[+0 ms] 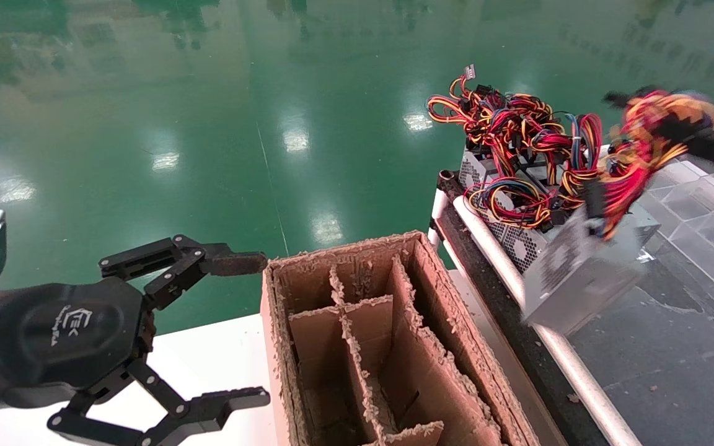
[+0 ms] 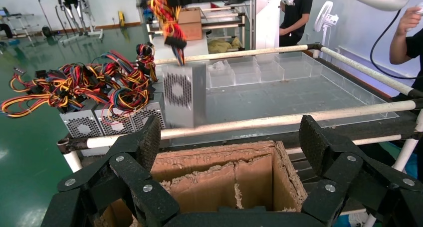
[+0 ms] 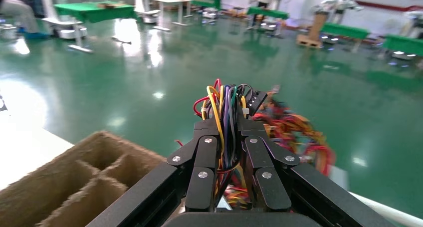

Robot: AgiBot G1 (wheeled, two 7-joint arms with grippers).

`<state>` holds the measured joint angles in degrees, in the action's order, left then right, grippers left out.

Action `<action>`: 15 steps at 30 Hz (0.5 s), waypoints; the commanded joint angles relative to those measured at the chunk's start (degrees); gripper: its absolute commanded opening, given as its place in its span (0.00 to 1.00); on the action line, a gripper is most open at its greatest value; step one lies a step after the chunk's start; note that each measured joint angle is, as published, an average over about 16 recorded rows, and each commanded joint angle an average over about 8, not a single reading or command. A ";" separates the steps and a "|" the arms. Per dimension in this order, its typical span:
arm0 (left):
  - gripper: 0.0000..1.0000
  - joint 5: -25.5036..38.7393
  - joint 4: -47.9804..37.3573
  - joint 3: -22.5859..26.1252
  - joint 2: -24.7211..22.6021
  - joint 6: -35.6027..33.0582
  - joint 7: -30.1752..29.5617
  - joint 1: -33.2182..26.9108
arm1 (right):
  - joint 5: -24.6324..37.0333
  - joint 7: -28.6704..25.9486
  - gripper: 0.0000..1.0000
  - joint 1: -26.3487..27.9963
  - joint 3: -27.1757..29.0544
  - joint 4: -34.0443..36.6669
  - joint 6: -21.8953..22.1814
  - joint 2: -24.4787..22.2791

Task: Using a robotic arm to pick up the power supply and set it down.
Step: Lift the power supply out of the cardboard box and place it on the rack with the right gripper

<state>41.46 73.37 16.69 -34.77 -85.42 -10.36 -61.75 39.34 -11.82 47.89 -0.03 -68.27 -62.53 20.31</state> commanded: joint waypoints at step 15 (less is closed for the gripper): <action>1.00 -0.04 0.00 0.05 0.02 0.02 0.03 -0.01 | -1.90 6.72 0.00 -11.05 6.26 7.95 -3.65 -3.58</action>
<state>41.42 73.37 16.75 -34.75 -85.40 -10.33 -61.76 37.42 -5.42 37.24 5.99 -60.73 -66.06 16.86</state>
